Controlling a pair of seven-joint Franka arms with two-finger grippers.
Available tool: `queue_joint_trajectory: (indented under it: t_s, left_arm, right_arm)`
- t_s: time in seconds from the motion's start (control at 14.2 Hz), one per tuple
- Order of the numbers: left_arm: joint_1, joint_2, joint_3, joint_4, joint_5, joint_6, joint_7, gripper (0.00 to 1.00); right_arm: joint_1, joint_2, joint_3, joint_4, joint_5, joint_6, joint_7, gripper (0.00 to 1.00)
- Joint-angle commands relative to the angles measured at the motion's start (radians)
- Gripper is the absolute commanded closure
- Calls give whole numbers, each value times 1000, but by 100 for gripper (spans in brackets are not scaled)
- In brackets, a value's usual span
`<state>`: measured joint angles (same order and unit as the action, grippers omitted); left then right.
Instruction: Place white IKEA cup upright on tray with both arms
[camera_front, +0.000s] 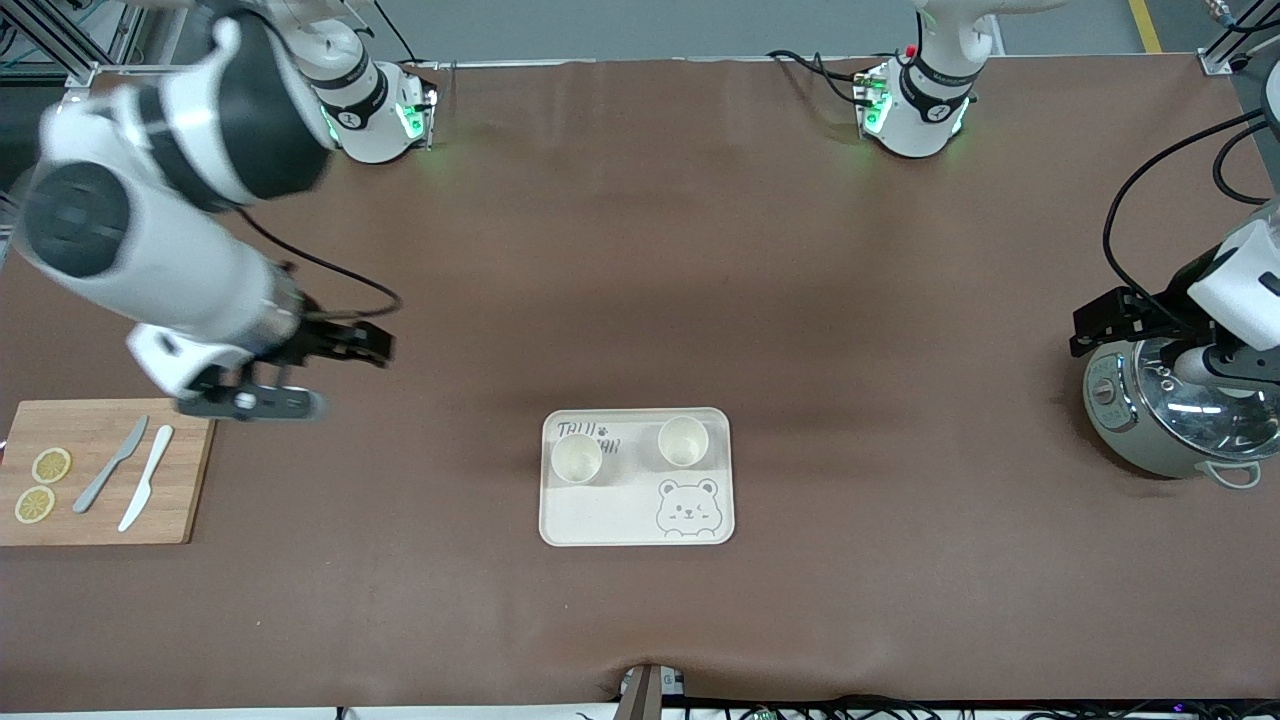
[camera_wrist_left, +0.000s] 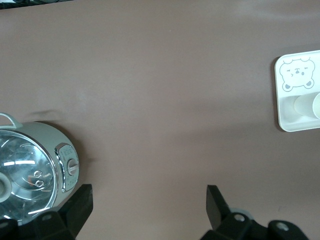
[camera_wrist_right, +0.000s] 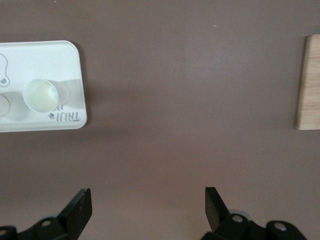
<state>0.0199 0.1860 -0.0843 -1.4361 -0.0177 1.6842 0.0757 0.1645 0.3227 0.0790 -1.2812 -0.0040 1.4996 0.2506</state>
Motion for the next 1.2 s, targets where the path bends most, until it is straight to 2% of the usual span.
queue_joint_trajectory:
  t_s: [0.0, 0.14, 0.35, 0.71, 1.13]
  left_arm:
    - [-79, -33, 59, -10, -13, -15, 1, 0]
    - [-104, -37, 67, -10, -8, -24, -4, 0]
    - [-98, -45, 38, -35, 39, -24, 15, 0]
    - [-106, -36, 3, -78, 110, -23, -17, 0]
    - [-98, -33, 0, -73, 99, -23, -51, 0]
  right_arm:
    - [-117, -85, 15, -55, 22, -35, -115, 0]
    - [-202, -103, 13, -55, 22, -56, -213, 0]
    - [-293, -135, 13, -55, 21, -85, -257, 0]
    - [-330, -185, 12, -107, 16, -53, -297, 0]
    - [-358, -172, 10, -107, 7, 5, -349, 0]
